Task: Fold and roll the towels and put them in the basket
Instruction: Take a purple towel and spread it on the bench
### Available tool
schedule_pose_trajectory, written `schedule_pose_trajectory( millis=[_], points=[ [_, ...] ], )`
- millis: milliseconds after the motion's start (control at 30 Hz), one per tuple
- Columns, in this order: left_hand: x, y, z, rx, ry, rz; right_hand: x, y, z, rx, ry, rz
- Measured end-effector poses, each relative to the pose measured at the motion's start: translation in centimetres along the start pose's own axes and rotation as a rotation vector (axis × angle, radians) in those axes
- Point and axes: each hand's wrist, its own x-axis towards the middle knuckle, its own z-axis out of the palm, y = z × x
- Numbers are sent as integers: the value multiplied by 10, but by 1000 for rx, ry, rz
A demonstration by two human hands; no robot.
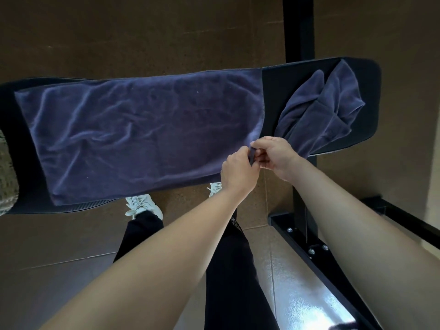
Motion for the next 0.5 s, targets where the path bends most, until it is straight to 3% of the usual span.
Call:
schedule_pose_trajectory(
  millis=[200, 367, 500],
  points=[
    [-11, -9, -21, -57, 14, 123, 36, -35, 2, -83, 182, -64],
    [-22, -32, -59, -445, -115, -5, 51, -79, 14, -15, 241, -188],
    [-31, -52, -86, -661, -92, -94, 36, -93, 44, 120, 242, -295]
  ],
)
